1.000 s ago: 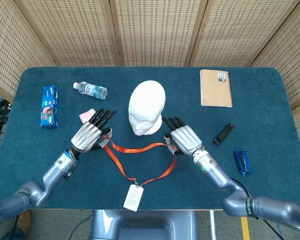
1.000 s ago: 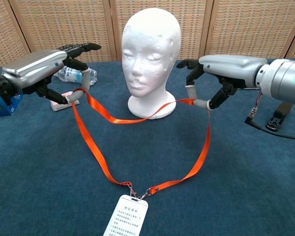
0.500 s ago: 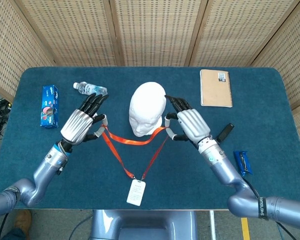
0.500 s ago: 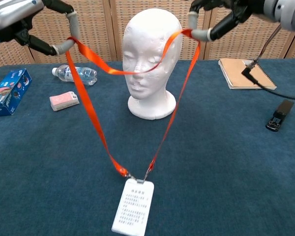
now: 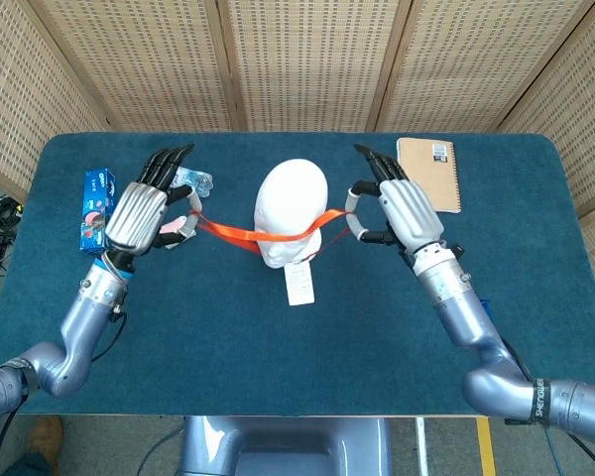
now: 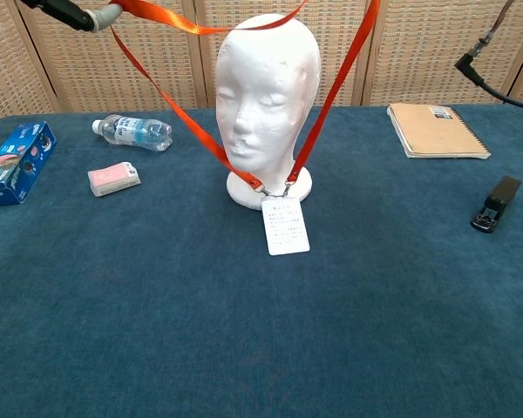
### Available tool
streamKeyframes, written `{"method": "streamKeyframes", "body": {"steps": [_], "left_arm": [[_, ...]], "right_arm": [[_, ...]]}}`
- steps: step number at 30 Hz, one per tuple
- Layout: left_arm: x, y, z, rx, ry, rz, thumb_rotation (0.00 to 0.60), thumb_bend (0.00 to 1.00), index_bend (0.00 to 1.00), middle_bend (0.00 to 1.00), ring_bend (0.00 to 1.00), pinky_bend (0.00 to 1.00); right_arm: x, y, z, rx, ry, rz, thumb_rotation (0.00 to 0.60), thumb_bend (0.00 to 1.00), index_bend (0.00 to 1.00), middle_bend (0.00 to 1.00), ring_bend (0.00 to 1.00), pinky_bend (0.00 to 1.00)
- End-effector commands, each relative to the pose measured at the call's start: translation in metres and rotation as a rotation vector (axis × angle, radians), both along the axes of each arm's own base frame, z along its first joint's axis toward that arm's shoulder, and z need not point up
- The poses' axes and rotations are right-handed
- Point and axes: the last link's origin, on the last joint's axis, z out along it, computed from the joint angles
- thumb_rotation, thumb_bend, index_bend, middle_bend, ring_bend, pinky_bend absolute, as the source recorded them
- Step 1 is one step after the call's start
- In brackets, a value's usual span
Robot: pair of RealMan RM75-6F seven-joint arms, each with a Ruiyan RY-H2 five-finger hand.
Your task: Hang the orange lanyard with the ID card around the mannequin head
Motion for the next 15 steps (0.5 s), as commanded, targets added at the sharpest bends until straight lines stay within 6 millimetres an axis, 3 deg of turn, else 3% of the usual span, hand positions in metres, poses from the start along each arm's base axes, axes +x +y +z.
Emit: {"method": "streamKeyframes", "body": {"steps": [1, 15], "left_arm": [[0.014, 0.018, 0.003, -0.008, -0.008, 0.05, 0.6, 0.45, 0.68, 0.0, 0.0, 0.0], [0.044, 0.073, -0.014, -0.038, 0.005, 0.187, 0.6, 0.45, 0.68, 0.0, 0.0, 0.0]], "right_arm": [[0.003, -0.016, 0.006, 0.006, -0.053, -0.051, 0.6, 0.67, 0.7, 0.0, 0.0, 0.0], [-0.002, -0.072, 0.0, 0.019, -0.074, -0.198, 0.6, 0.67, 0.7, 0.01, 0.0, 0.0]]}}
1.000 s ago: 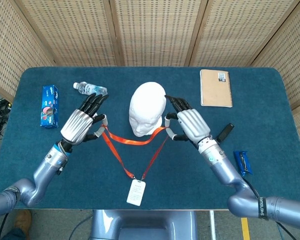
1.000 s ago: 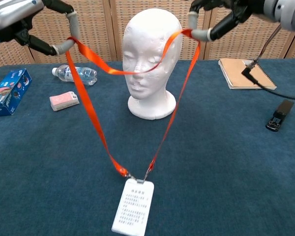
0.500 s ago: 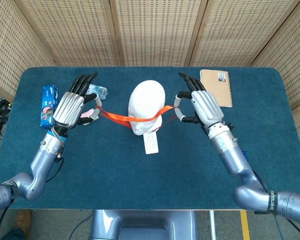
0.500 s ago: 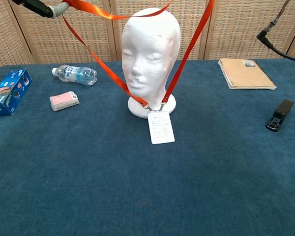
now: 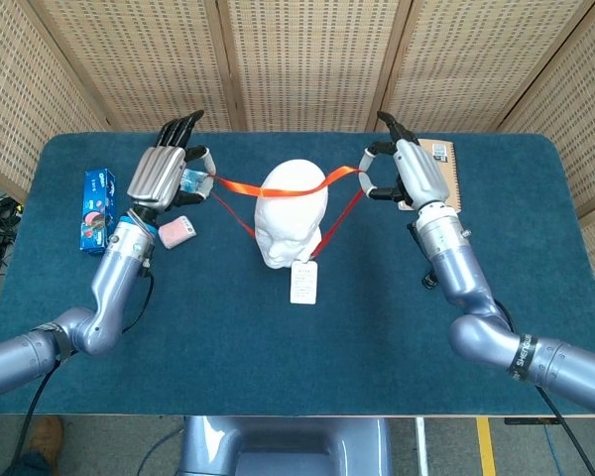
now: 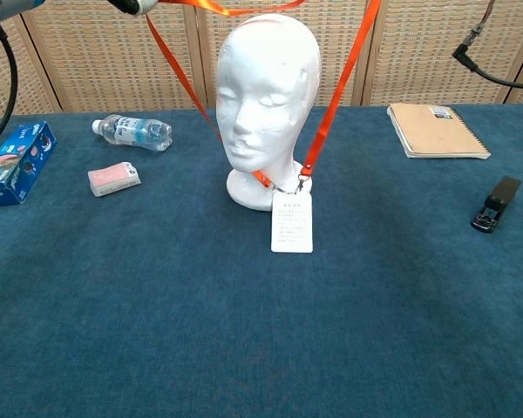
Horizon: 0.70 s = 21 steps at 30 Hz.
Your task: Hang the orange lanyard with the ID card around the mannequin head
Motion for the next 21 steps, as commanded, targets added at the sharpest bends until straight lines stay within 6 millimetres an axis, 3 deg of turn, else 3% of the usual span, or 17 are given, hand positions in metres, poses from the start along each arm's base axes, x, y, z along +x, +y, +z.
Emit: {"method": "streamKeyframes", "body": {"steps": [1, 10, 11, 13, 15, 16, 18, 21], "left_arm": [[0.008, 0.014, -0.01, -0.005, 0.01, 0.025, 0.6, 0.45, 0.68, 0.0, 0.0, 0.0], [0.009, 0.034, -0.021, -0.022, -0.042, 0.081, 0.6, 0.45, 0.63, 0.0, 0.0, 0.0], [0.009, 0.038, -0.023, -0.021, -0.043, 0.087, 0.6, 0.45, 0.61, 0.0, 0.0, 0.0], [0.009, 0.042, -0.026, -0.022, -0.042, 0.093, 0.6, 0.45, 0.43, 0.0, 0.0, 0.0], [0.007, 0.046, -0.03, -0.032, -0.051, 0.106, 0.6, 0.44, 0.09, 0.0, 0.0, 0.0], [0.006, 0.047, -0.031, -0.03, -0.057, 0.111, 0.6, 0.39, 0.0, 0.0, 0.0, 0.0], [0.005, 0.051, -0.029, 0.007, -0.106, 0.128, 0.6, 0.24, 0.0, 0.0, 0.0, 0.0], [0.003, 0.054, -0.028, 0.028, -0.105, 0.128, 0.6, 0.04, 0.0, 0.0, 0.0, 0.0]], "right_arm": [[0.002, -0.015, -0.008, 0.008, 0.007, -0.023, 0.6, 0.67, 0.7, 0.01, 0.0, 0.0], [0.004, -0.039, -0.018, 0.003, -0.005, -0.056, 0.6, 0.67, 0.7, 0.01, 0.0, 0.0], [0.003, -0.042, -0.02, 0.003, -0.005, -0.06, 0.6, 0.67, 0.69, 0.01, 0.0, 0.0], [0.003, -0.047, -0.024, 0.0, -0.001, -0.066, 0.6, 0.64, 0.66, 0.01, 0.0, 0.0], [0.002, -0.053, -0.027, -0.01, 0.0, -0.071, 0.6, 0.5, 0.53, 0.0, 0.0, 0.0], [0.001, -0.054, -0.028, -0.01, 0.003, -0.071, 0.6, 0.38, 0.42, 0.0, 0.0, 0.0], [-0.003, -0.058, -0.028, -0.014, 0.031, -0.066, 0.6, 0.21, 0.26, 0.0, 0.0, 0.0], [-0.008, -0.06, -0.026, -0.026, 0.045, -0.064, 0.6, 0.09, 0.17, 0.0, 0.0, 0.0]]}}
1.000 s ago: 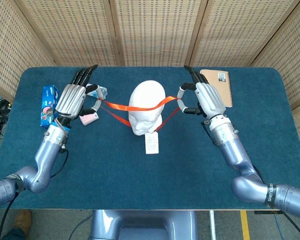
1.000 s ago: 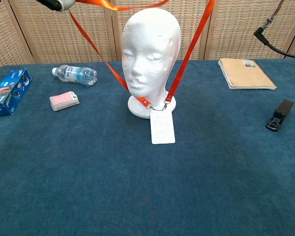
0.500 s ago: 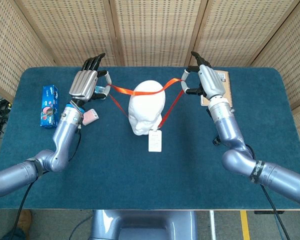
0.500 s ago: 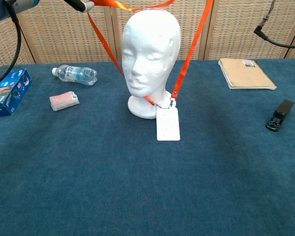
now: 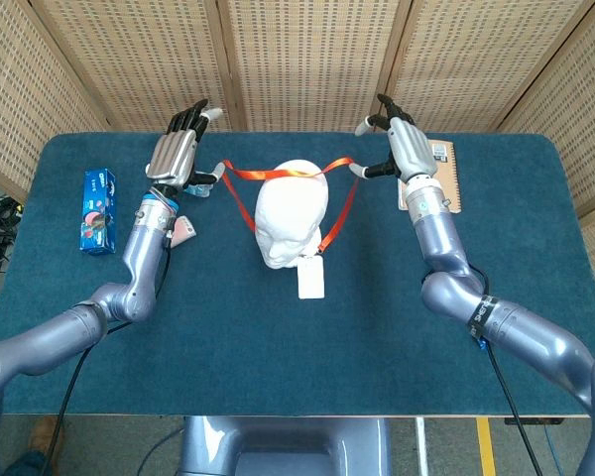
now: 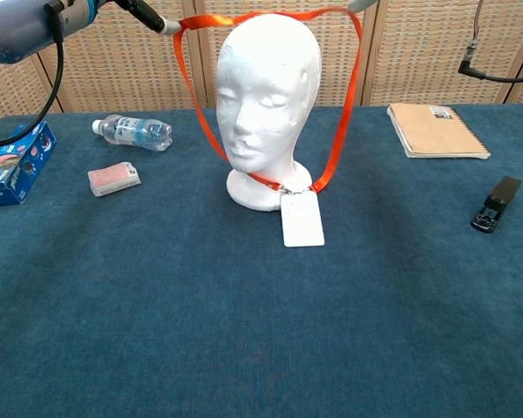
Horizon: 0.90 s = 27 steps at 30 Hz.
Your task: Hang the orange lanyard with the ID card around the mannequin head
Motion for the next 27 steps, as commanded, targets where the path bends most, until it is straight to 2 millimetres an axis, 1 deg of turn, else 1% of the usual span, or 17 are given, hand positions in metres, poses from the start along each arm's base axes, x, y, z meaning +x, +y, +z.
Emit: {"method": "streamKeyframes", "body": {"steps": [1, 8, 12, 15, 22, 23, 24, 25, 26, 27], "left_arm": [[0.0, 0.004, 0.001, 0.022, -0.012, -0.001, 0.6, 0.01, 0.0, 0.0, 0.0, 0.0], [-0.003, 0.004, 0.017, 0.053, -0.011, -0.012, 0.6, 0.0, 0.0, 0.0, 0.0, 0.0], [-0.01, -0.002, 0.023, 0.044, 0.002, -0.018, 0.6, 0.0, 0.0, 0.0, 0.0, 0.0], [-0.019, -0.012, 0.029, 0.04, 0.019, -0.03, 0.6, 0.0, 0.0, 0.0, 0.0, 0.0], [-0.048, -0.046, 0.042, 0.01, 0.108, -0.068, 0.6, 0.0, 0.0, 0.0, 0.0, 0.0], [-0.052, -0.051, 0.044, 0.011, 0.128, -0.076, 0.6, 0.0, 0.0, 0.02, 0.0, 0.0], [-0.06, -0.06, 0.048, 0.016, 0.162, -0.09, 0.6, 0.0, 0.0, 0.12, 0.03, 0.0], [-0.067, -0.069, 0.051, 0.016, 0.189, -0.105, 0.6, 0.0, 0.0, 0.22, 0.08, 0.01], [-0.071, -0.076, 0.053, 0.024, 0.202, -0.119, 0.6, 0.0, 0.0, 0.4, 0.22, 0.09], [-0.074, -0.081, 0.054, 0.028, 0.208, -0.13, 0.6, 0.0, 0.0, 0.58, 0.39, 0.22]], "right_arm": [[-0.004, -0.002, -0.002, -0.001, 0.013, 0.007, 0.6, 0.08, 0.16, 0.0, 0.0, 0.0], [-0.015, 0.0, 0.007, -0.034, 0.033, 0.006, 0.6, 0.01, 0.16, 0.0, 0.0, 0.0], [-0.022, 0.007, 0.014, -0.053, 0.055, 0.011, 0.6, 0.0, 0.16, 0.0, 0.0, 0.0], [-0.029, 0.018, 0.023, -0.069, 0.082, 0.029, 0.6, 0.0, 0.16, 0.0, 0.0, 0.0], [-0.056, 0.053, 0.042, -0.107, 0.175, 0.072, 0.6, 0.0, 0.16, 0.0, 0.0, 0.0], [-0.06, 0.058, 0.044, -0.11, 0.191, 0.077, 0.6, 0.0, 0.16, 0.0, 0.0, 0.0], [-0.069, 0.068, 0.047, -0.116, 0.221, 0.084, 0.6, 0.0, 0.16, 0.0, 0.0, 0.0], [-0.077, 0.078, 0.05, -0.115, 0.243, 0.094, 0.6, 0.0, 0.16, 0.0, 0.0, 0.0], [-0.083, 0.086, 0.051, -0.113, 0.256, 0.102, 0.6, 0.0, 0.16, 0.0, 0.0, 0.0], [-0.087, 0.093, 0.052, -0.112, 0.263, 0.109, 0.6, 0.0, 0.16, 0.0, 0.0, 0.0]]}}
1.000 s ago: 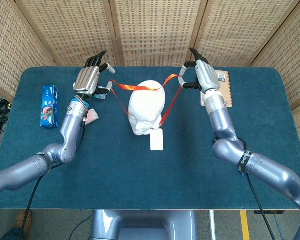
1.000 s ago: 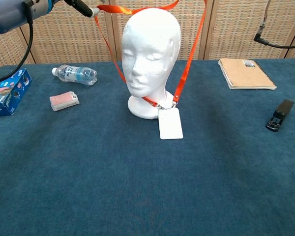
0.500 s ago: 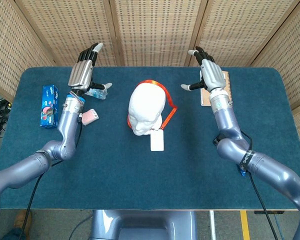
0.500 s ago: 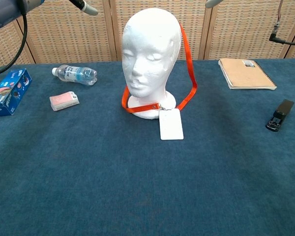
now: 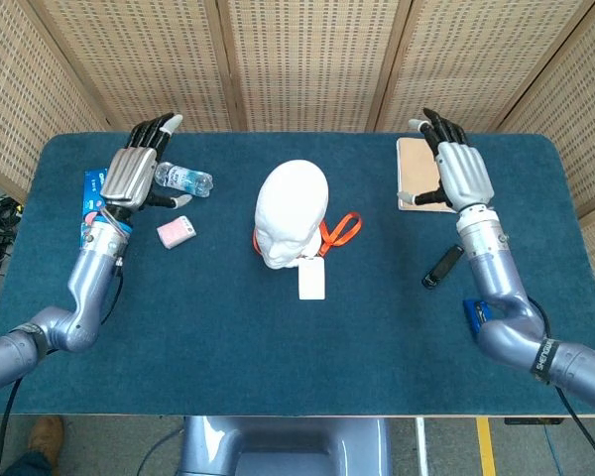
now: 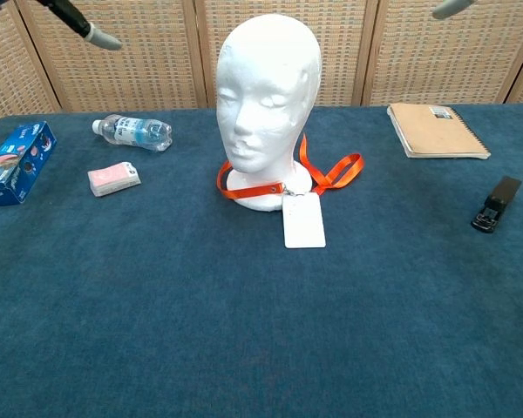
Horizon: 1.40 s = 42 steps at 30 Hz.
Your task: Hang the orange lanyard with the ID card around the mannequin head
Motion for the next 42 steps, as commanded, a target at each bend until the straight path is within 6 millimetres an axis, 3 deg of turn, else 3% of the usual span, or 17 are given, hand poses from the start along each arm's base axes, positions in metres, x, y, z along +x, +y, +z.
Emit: {"method": "streamKeyframes", "body": {"steps": [1, 3, 5, 9, 12, 14, 19, 24, 35, 36, 42], "left_arm": [[-0.024, -0.031, 0.01, 0.011, 0.069, -0.047, 0.6, 0.0, 0.0, 0.67, 0.51, 0.33], [-0.033, -0.05, 0.009, -0.024, 0.065, -0.062, 0.6, 0.01, 0.0, 0.86, 0.74, 0.65], [-0.037, -0.063, 0.008, -0.061, 0.066, -0.069, 0.6, 0.07, 0.0, 0.95, 0.85, 0.81], [-0.048, -0.095, -0.002, -0.145, 0.097, -0.089, 0.6, 0.41, 0.02, 1.0, 0.95, 0.96], [-0.058, -0.121, -0.016, -0.228, 0.17, -0.104, 0.6, 0.62, 0.05, 1.0, 0.97, 1.0], [-0.061, -0.13, -0.024, -0.265, 0.192, -0.107, 0.6, 0.67, 0.06, 1.0, 0.97, 1.0], [-0.061, -0.142, -0.047, -0.337, 0.235, -0.125, 0.6, 0.69, 0.08, 1.0, 0.97, 1.0], [-0.042, -0.148, -0.083, -0.419, 0.23, -0.171, 0.6, 0.7, 0.09, 1.0, 0.97, 1.0], [-0.004, -0.142, -0.131, -0.517, 0.24, -0.203, 0.6, 0.71, 0.09, 1.0, 0.98, 1.0], [0.005, -0.138, -0.147, -0.552, 0.256, -0.208, 0.6, 0.71, 0.09, 1.0, 0.98, 1.0], [0.022, -0.121, -0.178, -0.583, 0.281, -0.159, 0.6, 0.71, 0.09, 1.0, 0.98, 1.0]], "right_arm": [[-0.028, 0.035, 0.008, -0.001, 0.066, 0.022, 0.6, 0.0, 0.16, 0.0, 0.0, 0.0], [-0.047, 0.058, 0.009, 0.0, 0.097, 0.03, 0.6, 0.0, 0.16, 0.0, 0.0, 0.0], [-0.058, 0.072, 0.009, -0.001, 0.104, 0.036, 0.6, 0.0, 0.16, 0.0, 0.0, 0.0], [-0.085, 0.104, 0.008, -0.007, 0.118, 0.037, 0.6, 0.0, 0.16, 0.0, 0.0, 0.0], [-0.111, 0.137, 0.007, -0.01, 0.169, 0.029, 0.6, 0.0, 0.14, 0.0, 0.0, 0.0], [-0.121, 0.152, 0.006, -0.01, 0.182, 0.023, 0.6, 0.0, 0.12, 0.0, 0.0, 0.0], [-0.143, 0.183, 0.003, -0.015, 0.173, -0.013, 0.6, 0.0, 0.09, 0.0, 0.0, 0.0], [-0.164, 0.211, -0.003, -0.039, 0.222, -0.049, 0.6, 0.0, 0.09, 0.0, 0.0, 0.0], [-0.173, 0.227, -0.013, -0.032, 0.268, -0.084, 0.6, 0.0, 0.09, 0.0, 0.0, 0.0], [-0.176, 0.226, -0.012, -0.034, 0.282, -0.096, 0.6, 0.0, 0.09, 0.0, 0.0, 0.0], [-0.177, 0.226, -0.009, -0.058, 0.303, -0.105, 0.6, 0.0, 0.09, 0.0, 0.0, 0.0]]}}
